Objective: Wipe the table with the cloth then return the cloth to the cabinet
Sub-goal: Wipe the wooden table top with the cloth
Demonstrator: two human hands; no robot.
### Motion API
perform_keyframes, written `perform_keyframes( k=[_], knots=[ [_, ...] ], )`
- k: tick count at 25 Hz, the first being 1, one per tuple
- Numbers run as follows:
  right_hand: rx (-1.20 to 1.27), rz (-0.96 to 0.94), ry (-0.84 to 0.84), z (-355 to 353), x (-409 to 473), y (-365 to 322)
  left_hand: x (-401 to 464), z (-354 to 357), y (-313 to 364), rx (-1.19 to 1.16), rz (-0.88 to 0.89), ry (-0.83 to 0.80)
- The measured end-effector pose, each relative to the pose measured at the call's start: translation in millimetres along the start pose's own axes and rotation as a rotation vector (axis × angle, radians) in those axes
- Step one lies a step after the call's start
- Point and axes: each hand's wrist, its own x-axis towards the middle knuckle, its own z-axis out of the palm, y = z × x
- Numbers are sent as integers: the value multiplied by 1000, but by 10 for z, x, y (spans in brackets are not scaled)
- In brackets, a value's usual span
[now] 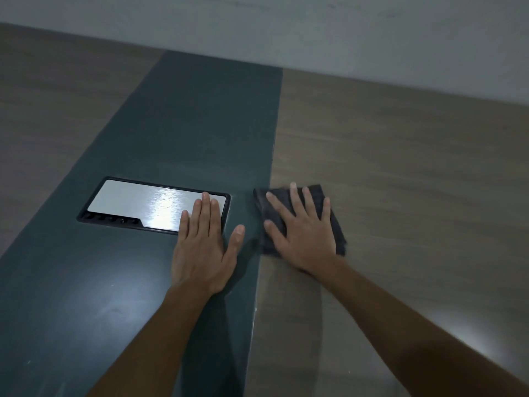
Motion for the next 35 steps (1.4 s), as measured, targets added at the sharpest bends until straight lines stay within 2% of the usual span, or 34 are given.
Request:
perform_keyframes(
  k=[4,8,14,21,25,28,35],
  knots=[
    [35,104,-22,-105,905,64,-5,0,-8,29,-17,-2],
    [43,104,-10,-89,975,8,21,42,-15,22,-12,13],
    [39,-2,14,38,-20,-252,-472,50,-126,-54,16,43],
    [95,-92,48,247,-1773,-594,-1216,-22,-108,-140,-4,75],
    [113,-106,48,354,-2407,-718,-1449,45,-73,-67,-32,17],
    [119,-84,47,252,-2187,-630,-1440,44,-71,-16,-24,26],
    [59,93,-2,115,-565,-436,-1450,82,-63,-2,-29,56]
  ],
)
